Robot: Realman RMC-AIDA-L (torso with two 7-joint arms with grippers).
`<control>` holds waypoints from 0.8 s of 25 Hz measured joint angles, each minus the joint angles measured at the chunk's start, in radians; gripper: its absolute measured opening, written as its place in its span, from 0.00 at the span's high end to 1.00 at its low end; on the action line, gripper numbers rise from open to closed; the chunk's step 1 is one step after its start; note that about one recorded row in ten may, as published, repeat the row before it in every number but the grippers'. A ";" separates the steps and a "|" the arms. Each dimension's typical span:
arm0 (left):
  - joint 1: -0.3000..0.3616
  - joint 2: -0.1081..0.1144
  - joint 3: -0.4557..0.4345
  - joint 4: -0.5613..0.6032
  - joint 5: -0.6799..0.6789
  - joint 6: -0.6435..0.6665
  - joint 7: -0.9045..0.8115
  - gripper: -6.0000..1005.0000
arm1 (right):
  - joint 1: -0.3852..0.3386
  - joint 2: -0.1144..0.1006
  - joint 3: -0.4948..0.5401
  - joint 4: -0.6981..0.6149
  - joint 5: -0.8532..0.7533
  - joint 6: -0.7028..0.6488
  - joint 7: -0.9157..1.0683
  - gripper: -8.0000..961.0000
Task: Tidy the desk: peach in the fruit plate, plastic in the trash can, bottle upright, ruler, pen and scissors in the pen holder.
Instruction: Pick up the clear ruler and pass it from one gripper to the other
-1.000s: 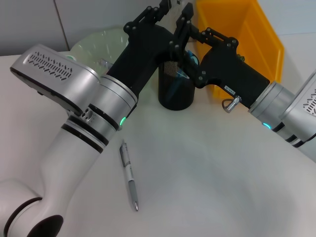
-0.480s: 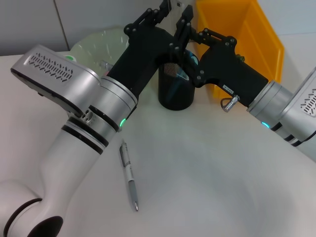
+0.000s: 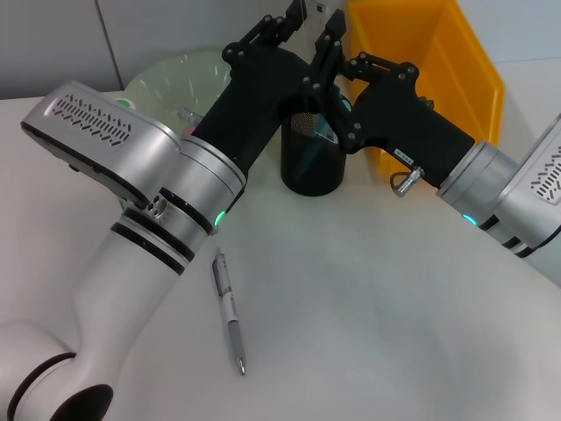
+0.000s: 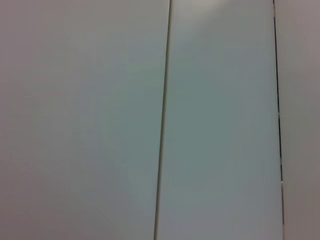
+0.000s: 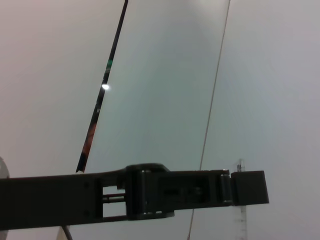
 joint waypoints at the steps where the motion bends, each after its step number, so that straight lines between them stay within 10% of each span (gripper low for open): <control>1: 0.000 0.000 0.000 0.000 0.000 0.000 0.000 0.57 | 0.000 0.000 0.000 0.000 0.000 0.000 0.000 0.75; 20: 0.004 0.000 0.006 0.000 -0.002 0.000 -0.001 0.57 | 0.002 0.000 0.000 0.001 0.002 0.002 -0.005 0.86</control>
